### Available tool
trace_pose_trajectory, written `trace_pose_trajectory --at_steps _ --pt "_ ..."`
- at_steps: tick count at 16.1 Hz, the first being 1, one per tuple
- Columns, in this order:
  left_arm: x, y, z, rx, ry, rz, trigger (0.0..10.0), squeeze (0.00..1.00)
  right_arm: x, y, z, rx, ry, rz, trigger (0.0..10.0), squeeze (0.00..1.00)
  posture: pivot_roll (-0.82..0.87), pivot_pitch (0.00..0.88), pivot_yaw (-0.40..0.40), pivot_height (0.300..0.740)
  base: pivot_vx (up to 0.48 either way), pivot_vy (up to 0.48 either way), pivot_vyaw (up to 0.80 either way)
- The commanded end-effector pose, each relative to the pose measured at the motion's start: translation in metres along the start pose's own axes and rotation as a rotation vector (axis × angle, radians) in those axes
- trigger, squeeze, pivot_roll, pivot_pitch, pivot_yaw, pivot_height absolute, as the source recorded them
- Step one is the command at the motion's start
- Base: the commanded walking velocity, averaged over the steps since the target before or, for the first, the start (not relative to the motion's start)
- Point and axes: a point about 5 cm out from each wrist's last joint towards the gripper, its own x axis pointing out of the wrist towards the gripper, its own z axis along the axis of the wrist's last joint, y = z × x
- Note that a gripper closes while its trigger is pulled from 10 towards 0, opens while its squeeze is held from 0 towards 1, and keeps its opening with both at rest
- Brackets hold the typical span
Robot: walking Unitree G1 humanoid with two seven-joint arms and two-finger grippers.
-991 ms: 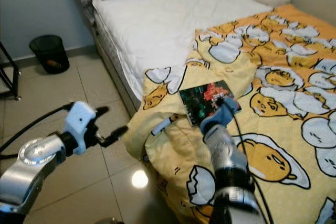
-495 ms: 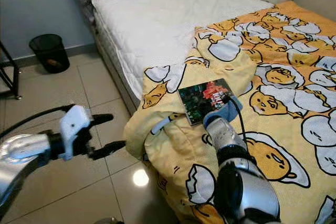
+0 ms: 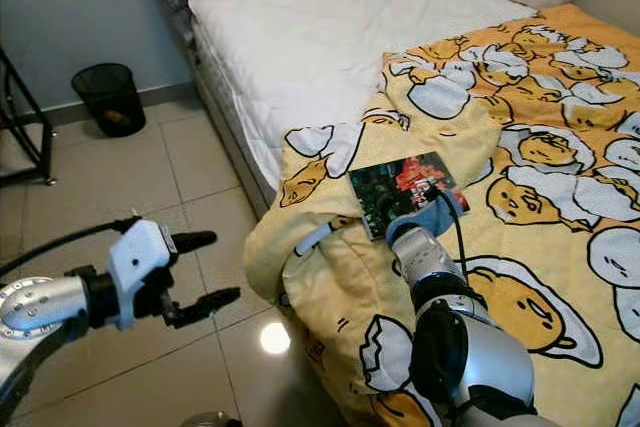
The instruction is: Clean up the room
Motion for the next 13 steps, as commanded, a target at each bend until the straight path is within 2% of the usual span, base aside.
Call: trace_pose_trajectory --at_steps 1,4,8,11,13 --pt "0.001 -0.002 0.003 0.017 0.0 0.014 10.0 0.66 0.0 -0.004 0.001 0.003 -0.01 -0.012 10.0 0.0 0.11 0.045 0.026 0.74 0.0 0.0 0.0" --pt "0.001 -0.01 0.008 0.011 -0.018 0.022 10.0 0.66 0.0 -0.005 0.002 0.015 -0.014 0.034 10.0 0.0 0.12 0.094 0.029 0.74 0.0 0.0 0.0" --pt "-0.003 -0.015 0.012 0.013 -0.022 0.028 10.0 0.66 -0.001 -0.013 0.004 0.011 -0.024 0.015 10.0 0.0 0.15 0.139 0.032 0.74 0.0 0.0 0.0" --pt "-0.009 -0.018 0.017 0.013 -0.021 0.035 10.0 0.66 -0.001 -0.01 0.007 0.076 -0.047 0.056 10.0 0.0 0.18 0.171 0.033 0.74 0.0 0.0 0.0" --pt "-0.013 -0.022 0.018 0.007 -0.011 0.034 10.0 0.66 -0.001 -0.006 0.008 0.152 -0.062 0.098 10.0 0.0 0.19 0.177 0.035 0.74 0.0 0.0 0.0"
